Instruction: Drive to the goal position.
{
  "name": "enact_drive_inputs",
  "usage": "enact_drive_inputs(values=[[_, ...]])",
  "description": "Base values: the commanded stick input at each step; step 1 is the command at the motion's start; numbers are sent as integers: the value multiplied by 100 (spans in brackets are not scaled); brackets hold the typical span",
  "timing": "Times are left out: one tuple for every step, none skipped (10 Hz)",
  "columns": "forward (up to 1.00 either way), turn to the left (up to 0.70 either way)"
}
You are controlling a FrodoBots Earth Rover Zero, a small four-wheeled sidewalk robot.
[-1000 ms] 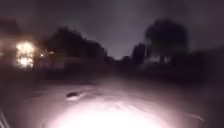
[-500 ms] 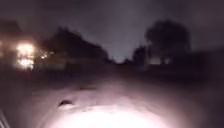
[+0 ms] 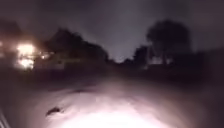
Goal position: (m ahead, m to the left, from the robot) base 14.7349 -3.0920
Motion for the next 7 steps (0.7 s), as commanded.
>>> enact_drive_inputs(values=[[70, 0], [70, 0], [70, 0], [70, -9], [70, -35], [70, -27], [70, 0]])
